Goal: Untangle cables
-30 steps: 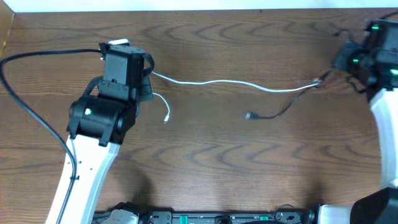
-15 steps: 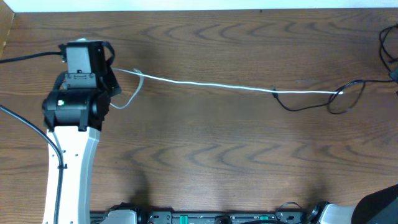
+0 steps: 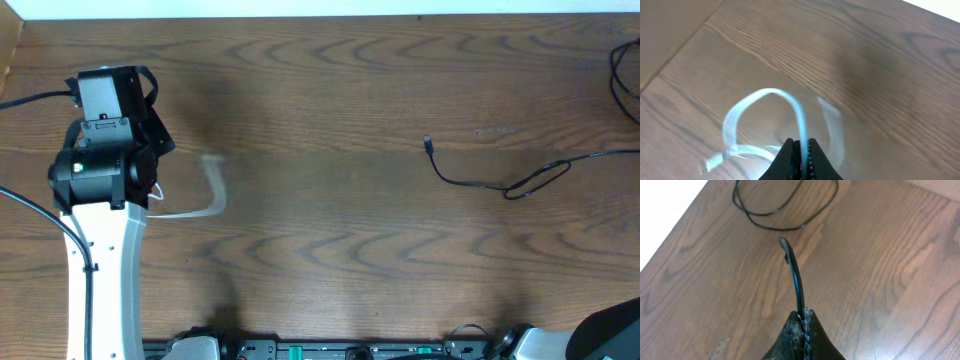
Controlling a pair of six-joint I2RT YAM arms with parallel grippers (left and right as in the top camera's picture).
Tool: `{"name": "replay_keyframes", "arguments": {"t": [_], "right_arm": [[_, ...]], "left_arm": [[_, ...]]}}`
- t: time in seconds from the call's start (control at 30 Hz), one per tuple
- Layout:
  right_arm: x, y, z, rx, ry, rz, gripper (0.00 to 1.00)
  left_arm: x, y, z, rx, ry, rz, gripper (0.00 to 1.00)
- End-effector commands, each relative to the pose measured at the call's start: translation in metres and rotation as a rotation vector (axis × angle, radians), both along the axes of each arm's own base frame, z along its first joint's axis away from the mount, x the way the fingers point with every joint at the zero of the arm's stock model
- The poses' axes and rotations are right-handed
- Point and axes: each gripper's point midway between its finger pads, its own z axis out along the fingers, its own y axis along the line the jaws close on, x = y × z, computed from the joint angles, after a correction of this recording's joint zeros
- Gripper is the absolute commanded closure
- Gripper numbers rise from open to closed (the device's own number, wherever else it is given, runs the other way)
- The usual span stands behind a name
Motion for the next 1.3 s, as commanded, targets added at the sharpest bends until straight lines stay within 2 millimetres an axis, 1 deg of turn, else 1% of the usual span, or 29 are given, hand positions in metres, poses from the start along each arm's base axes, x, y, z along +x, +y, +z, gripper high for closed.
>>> {"name": "replay_keyframes", "arguments": {"t": [0.0,0.1,0.17,0.2,0.23,0.27,0.4,0.43,0.47,0.5,0.57,0.63,0.7,0.77,0.83,0.87,0.9,1.0,1.03,1.2,1.27], "right_arm": [[-0.006,-0.01,0.013,0.014,-0.064,-0.057,0.99],[0.003,-0.012,0.035,0.03,-0.144,-0.021,0.99],[0.01,-0.012,0.063,0.036,-0.225,0.02,0.99],[0.013,-0.013,0.08,0.033,-0.268,0.039,0.99],[0.014,-0.014,0.094,0.024,-0.298,0.049,0.99],[0.013,-0.016,0.113,0.007,-0.332,0.055,0.99],[0.0,-0.027,0.169,-0.095,-0.385,0.042,0.99],[-0.006,-0.031,0.179,-0.123,-0.384,0.026,0.99],[-0.018,-0.04,0.194,-0.179,-0.371,-0.024,0.99],[-0.023,-0.045,0.198,-0.201,-0.36,-0.047,0.99],[-0.03,-0.051,0.197,-0.224,-0.333,-0.074,0.99],[-0.033,-0.058,0.184,-0.212,-0.286,-0.107,0.98],[-0.031,-0.062,0.164,-0.176,-0.236,-0.116,0.98],[-0.022,-0.063,0.141,-0.116,-0.2,-0.093,0.99],[-0.012,-0.059,0.115,-0.038,-0.16,-0.059,0.99],[-0.009,-0.057,0.102,0.0,-0.133,-0.049,0.97],[-0.007,-0.053,0.085,0.046,-0.089,-0.038,0.92],[-0.004,-0.045,0.042,0.126,0.04,0.004,0.78],[-0.004,-0.043,0.025,0.156,0.091,0.017,0.76],[-0.007,-0.041,-0.05,0.314,0.268,0.016,0.68],[-0.003,-0.038,-0.08,0.369,0.32,0.065,0.67]], "left_arm": [[0.008,-0.02,0.0,-0.093,-0.016,-0.09,0.93],[0.011,-0.037,-0.002,-0.166,-0.021,-0.163,0.93],[0.014,-0.053,-0.003,-0.211,-0.018,-0.251,0.93],[0.014,-0.063,-0.003,-0.235,-0.017,-0.309,0.93],[0.015,-0.071,-0.003,-0.253,-0.017,-0.35,0.92],[0.015,-0.079,-0.003,-0.268,-0.016,-0.391,0.92],[0.015,-0.104,-0.002,-0.302,-0.014,-0.479,0.92],[0.015,-0.11,-0.002,-0.302,-0.012,-0.495,0.93],[0.014,-0.123,-0.001,-0.302,-0.008,-0.534,0.93],[0.014,-0.131,-0.001,-0.302,-0.007,-0.556,0.93],[0.013,-0.144,0.0,-0.302,-0.007,-0.596,0.93],[0.011,-0.16,0.001,-0.301,-0.006,-0.642,0.93],[0.01,-0.174,0.002,-0.301,-0.01,-0.684,0.93],[0.008,-0.186,0.004,-0.3,-0.013,-0.72,0.93],[0.006,-0.197,0.005,-0.301,-0.016,-0.752,0.92],[0.005,-0.202,0.005,-0.303,-0.017,-0.764,0.93],[0.004,-0.207,0.006,-0.307,-0.018,-0.774,0.93],[0.001,-0.22,0.007,-0.311,-0.021,-0.81,0.93],[-0.001,-0.224,0.008,-0.311,-0.022,-0.823,0.92],[-0.004,-0.241,0.009,-0.312,-0.027,-0.872,0.92],[-0.005,-0.244,0.009,-0.312,-0.026,-0.882,0.93]]}}
